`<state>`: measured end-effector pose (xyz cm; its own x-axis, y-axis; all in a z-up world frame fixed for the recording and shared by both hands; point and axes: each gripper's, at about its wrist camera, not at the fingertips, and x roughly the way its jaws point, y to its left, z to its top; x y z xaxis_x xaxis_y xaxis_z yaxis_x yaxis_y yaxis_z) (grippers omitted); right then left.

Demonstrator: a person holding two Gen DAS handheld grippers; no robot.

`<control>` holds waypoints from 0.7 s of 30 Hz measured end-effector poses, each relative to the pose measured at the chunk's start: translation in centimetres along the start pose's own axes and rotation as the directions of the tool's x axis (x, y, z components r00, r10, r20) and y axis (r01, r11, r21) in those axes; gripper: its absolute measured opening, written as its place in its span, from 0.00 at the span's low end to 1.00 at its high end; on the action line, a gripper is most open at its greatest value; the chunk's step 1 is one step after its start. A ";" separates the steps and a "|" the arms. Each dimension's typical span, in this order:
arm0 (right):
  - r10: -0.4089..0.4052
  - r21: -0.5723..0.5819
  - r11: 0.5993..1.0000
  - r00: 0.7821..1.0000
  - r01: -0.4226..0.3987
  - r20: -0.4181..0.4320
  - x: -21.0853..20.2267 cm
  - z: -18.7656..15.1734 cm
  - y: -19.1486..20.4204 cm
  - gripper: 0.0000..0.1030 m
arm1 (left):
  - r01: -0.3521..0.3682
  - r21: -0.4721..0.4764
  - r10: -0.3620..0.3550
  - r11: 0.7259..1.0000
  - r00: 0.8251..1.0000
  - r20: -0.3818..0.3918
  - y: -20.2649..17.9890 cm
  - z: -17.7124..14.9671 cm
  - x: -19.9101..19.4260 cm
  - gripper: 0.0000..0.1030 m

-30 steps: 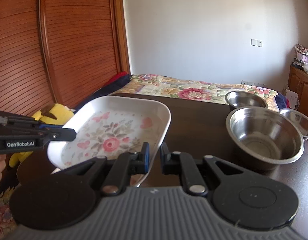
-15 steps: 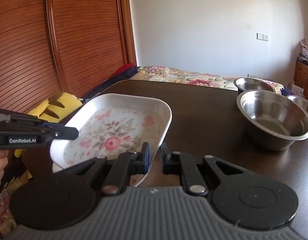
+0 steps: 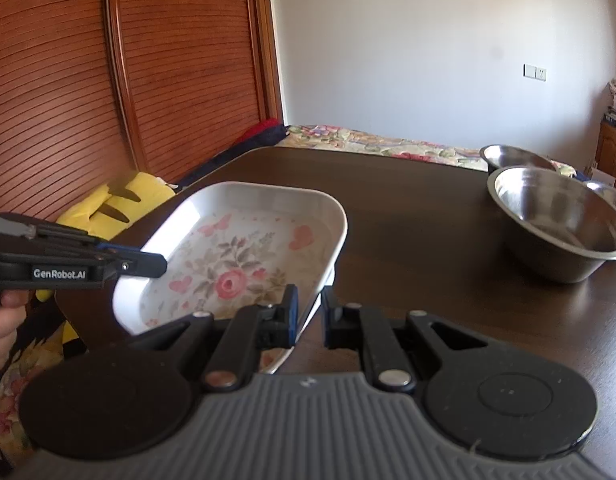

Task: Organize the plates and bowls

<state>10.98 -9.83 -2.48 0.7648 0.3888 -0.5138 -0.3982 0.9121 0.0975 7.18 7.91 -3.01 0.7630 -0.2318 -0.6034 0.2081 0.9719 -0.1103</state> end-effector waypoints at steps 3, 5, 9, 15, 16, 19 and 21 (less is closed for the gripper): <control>-0.002 -0.001 1.000 1.000 0.002 -0.002 0.4 0.2 0.1 0.13 | -0.002 -0.009 0.002 1.000 1.000 -0.002 0.2 -0.1 0.2 0.11; -0.006 -0.006 1.000 1.000 0.006 -0.002 0.5 0.2 0.2 0.13 | -0.006 -0.011 0.006 1.000 1.000 -0.002 0.3 -0.1 0.3 0.11; 0.000 -0.004 1.000 1.000 0.000 -0.011 0.9 0.2 0.3 0.14 | -0.016 -0.016 0.016 1.000 1.000 -0.005 0.6 -0.3 0.6 0.11; -0.002 -0.011 1.000 1.000 0.002 -0.015 1.1 0.0 0.4 0.17 | -0.010 -0.022 0.010 1.000 1.000 -0.003 0.8 -0.4 0.6 0.11; -0.002 -0.012 1.000 1.000 0.002 -0.014 1.1 0.0 0.4 0.17 | -0.008 -0.022 0.008 1.000 1.000 -0.003 0.7 -0.4 0.6 0.11; -0.002 -0.017 1.000 1.000 0.002 -0.008 1.0 -0.1 0.5 0.18 | -0.006 -0.022 0.006 1.000 1.000 0.000 0.8 -0.4 0.5 0.11; 0.000 -0.021 1.000 1.000 0.000 -0.006 1.0 -0.2 0.5 0.19 | -0.004 -0.025 0.004 1.000 1.000 0.003 1.0 -0.5 0.5 0.11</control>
<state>11.49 -8.98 -3.12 0.7616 0.3881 -0.5190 -0.4090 0.9091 0.0795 7.49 8.80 -3.79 0.7655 -0.2278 -0.6018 0.1894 0.9736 -0.1276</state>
